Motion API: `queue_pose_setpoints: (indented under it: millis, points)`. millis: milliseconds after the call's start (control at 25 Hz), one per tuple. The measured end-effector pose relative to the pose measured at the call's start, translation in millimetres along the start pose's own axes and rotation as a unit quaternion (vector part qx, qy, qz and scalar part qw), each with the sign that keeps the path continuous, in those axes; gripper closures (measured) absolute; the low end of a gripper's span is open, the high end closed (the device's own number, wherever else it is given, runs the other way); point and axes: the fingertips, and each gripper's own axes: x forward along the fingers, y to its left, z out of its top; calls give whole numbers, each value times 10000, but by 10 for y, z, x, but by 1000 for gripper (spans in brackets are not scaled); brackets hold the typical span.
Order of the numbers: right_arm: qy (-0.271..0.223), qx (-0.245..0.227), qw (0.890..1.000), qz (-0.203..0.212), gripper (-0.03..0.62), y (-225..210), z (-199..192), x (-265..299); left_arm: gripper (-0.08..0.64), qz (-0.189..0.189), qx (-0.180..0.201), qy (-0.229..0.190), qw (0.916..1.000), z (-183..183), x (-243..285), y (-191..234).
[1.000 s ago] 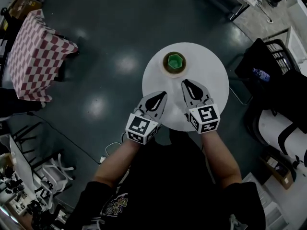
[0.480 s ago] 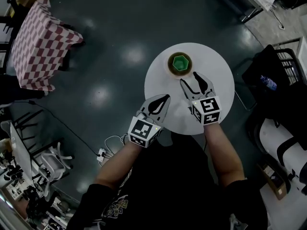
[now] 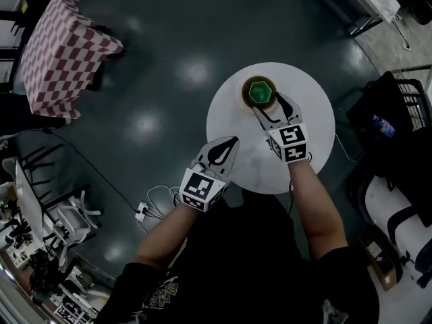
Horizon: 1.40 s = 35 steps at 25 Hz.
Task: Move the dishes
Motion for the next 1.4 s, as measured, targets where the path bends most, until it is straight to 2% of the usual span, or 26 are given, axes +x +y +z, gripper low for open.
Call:
queue_pose_setpoints:
  millis: [440, 760, 1120, 1400]
  points:
    - [532, -423, 9974, 257, 285, -60, -135, 309, 555, 256, -167, 117, 9995, -69, -73, 79]
    - [683, -555, 9959, 208, 287, -74, -183, 415, 555, 314, -235, 104, 9992, -102, -122, 109]
    - [288, -455, 9985, -8, 287, -91, -1, 314, 555, 265, -187, 59, 9995, -77, -170, 123]
    - [-63, -266, 9990, -357, 287, -147, 219, 63, 555, -19, -17, 20, 10000, 26, -137, 84]
